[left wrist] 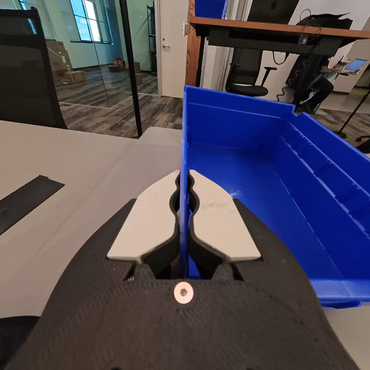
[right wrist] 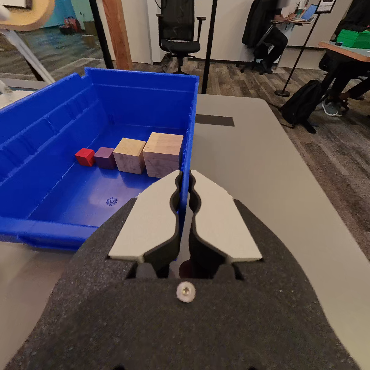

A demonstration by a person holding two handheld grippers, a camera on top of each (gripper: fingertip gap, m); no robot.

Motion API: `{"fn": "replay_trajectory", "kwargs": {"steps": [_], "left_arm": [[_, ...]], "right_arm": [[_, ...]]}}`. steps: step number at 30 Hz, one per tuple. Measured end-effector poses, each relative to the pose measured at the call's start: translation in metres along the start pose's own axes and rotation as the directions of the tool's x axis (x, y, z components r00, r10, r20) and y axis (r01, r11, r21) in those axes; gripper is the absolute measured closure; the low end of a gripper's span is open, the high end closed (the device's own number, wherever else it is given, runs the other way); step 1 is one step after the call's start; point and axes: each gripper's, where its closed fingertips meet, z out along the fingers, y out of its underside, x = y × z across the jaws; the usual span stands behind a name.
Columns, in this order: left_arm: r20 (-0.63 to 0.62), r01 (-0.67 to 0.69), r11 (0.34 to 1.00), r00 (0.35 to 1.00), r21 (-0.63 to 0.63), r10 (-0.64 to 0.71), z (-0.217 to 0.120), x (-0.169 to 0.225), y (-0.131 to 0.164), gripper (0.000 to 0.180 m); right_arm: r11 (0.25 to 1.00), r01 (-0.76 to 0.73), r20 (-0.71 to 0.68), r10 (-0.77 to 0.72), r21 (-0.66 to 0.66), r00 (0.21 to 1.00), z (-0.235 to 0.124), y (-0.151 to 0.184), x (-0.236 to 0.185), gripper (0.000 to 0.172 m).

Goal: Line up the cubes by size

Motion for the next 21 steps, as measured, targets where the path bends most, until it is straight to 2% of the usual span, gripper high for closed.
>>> {"fn": "replay_trajectory", "kwargs": {"steps": [10, 16, 21], "left_arm": [[0.041, 0.081, 0.992, 0.996, 0.096, -0.085, -0.018, -0.02, -0.017, 0.178], [0.039, 0.17, 0.978, 0.984, 0.117, -0.176, -0.024, -0.029, -0.012, 0.178], [0.034, 0.171, 0.976, 0.984, 0.135, -0.177, -0.025, -0.03, -0.015, 0.178]], "right_arm": [[1.0, -0.007, 0.112, 0.006, 0.006, 0.994, -0.041, 0.01, -0.049, 0.169], [0.999, 0.037, 0.165, -0.039, 0.015, 0.986, -0.054, 0.012, -0.08, 0.168], [0.998, 0.067, 0.226, -0.07, 0.019, 0.972, -0.058, 0.011, -0.113, 0.168]]}}
